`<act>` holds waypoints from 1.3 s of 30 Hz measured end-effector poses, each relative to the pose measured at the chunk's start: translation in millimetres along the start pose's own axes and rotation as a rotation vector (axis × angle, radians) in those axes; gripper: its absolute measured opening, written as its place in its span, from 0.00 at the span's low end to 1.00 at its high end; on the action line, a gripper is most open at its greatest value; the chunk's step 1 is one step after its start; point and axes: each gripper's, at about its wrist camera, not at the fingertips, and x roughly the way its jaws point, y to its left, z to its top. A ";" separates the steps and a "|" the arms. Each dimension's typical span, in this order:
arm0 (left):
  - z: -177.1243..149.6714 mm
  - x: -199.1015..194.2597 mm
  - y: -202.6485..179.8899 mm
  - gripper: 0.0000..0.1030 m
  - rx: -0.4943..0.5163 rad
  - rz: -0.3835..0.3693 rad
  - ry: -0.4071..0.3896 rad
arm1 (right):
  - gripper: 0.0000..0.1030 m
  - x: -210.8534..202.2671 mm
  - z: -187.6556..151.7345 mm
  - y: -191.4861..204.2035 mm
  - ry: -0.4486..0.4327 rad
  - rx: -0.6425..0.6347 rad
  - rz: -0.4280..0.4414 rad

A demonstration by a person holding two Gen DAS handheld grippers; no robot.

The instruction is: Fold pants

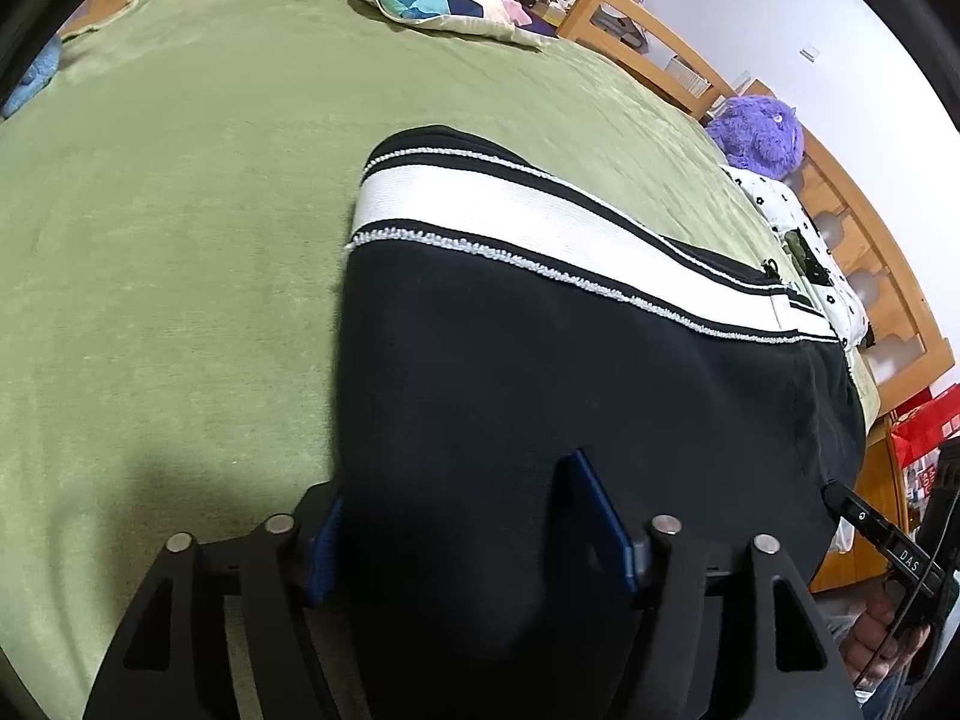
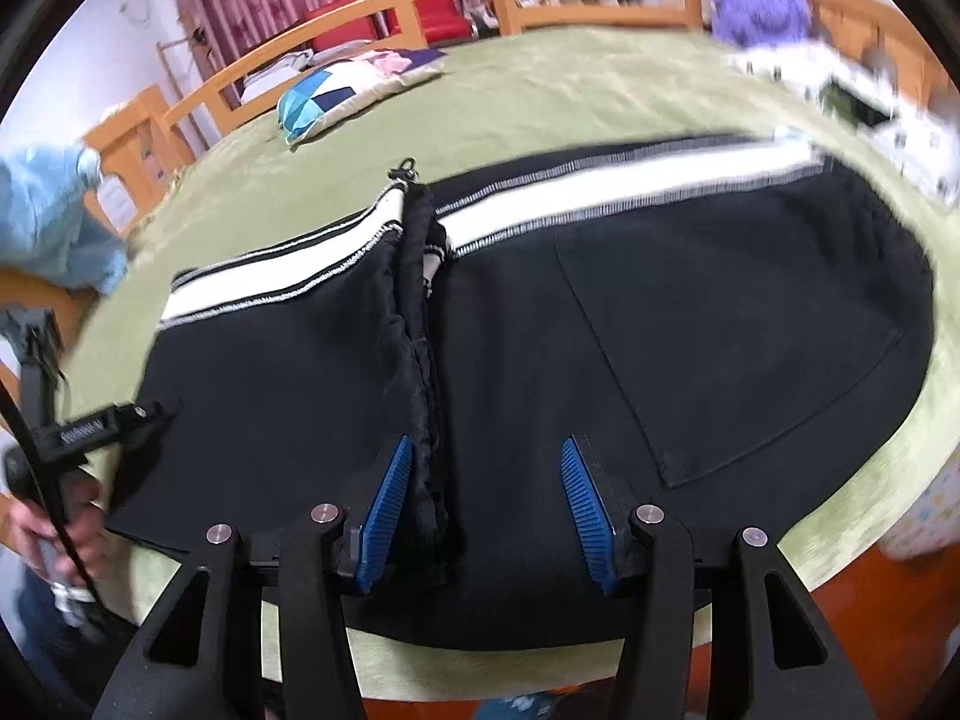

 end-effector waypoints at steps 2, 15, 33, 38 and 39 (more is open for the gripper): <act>0.3 1.7 -2.0 0.67 0.000 0.005 -0.001 | 0.52 1.2 0.4 -4.2 0.011 0.025 0.024; 3.4 5.6 -10.9 0.65 -0.012 0.009 -0.015 | 0.53 5.8 0.8 -5.5 0.029 0.060 0.043; 0.9 -67.1 21.0 0.09 -0.175 -0.203 -0.220 | 0.54 -14.6 13.5 -0.4 -0.051 0.045 0.080; -1.2 -89.4 42.0 0.09 -0.180 -0.227 -0.232 | 0.54 -33.6 9.9 19.3 -0.067 0.009 0.034; -0.4 -91.7 49.5 0.09 -0.202 -0.245 -0.224 | 0.54 -35.8 7.7 23.3 -0.063 0.004 0.026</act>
